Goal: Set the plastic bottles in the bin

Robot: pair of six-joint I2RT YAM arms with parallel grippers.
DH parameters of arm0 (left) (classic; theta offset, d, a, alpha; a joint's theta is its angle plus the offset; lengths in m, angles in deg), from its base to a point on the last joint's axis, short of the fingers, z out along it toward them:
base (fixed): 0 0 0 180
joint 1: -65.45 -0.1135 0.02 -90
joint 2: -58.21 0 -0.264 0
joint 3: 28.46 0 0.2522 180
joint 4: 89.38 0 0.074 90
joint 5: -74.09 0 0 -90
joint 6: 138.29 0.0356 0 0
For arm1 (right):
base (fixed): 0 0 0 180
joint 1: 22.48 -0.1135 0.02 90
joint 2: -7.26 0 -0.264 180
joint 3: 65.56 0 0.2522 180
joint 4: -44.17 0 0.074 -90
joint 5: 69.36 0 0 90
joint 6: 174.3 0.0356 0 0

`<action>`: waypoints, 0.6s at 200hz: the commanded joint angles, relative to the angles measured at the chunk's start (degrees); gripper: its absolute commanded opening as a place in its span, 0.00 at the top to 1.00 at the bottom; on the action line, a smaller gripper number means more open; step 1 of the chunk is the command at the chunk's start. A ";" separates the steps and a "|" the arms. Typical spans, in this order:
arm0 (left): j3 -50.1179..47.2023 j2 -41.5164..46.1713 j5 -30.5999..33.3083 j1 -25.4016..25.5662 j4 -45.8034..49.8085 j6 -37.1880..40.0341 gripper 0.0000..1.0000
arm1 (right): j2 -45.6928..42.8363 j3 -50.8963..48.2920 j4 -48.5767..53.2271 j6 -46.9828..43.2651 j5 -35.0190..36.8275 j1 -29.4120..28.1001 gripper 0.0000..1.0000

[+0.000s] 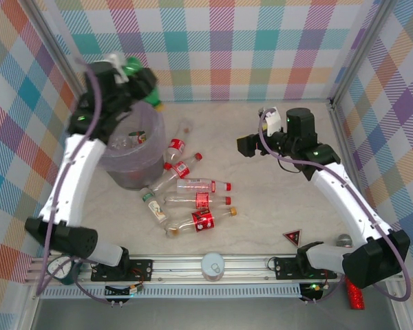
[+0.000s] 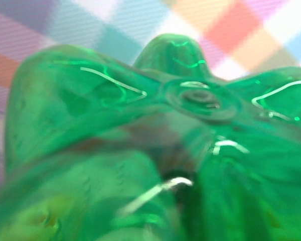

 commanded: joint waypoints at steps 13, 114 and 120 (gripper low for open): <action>2.26 2.76 -0.42 -9.88 8.10 3.48 1.00 | 0.38 0.07 -0.35 -1.57 -1.89 0.20 0.00; -2.80 -7.28 1.53 -9.95 18.27 16.29 1.00 | 2.56 0.63 -0.44 -1.33 -1.77 0.26 0.00; -3.61 -7.48 1.25 -9.48 18.10 16.40 1.00 | 2.87 0.73 -0.39 -1.30 -1.86 0.25 0.00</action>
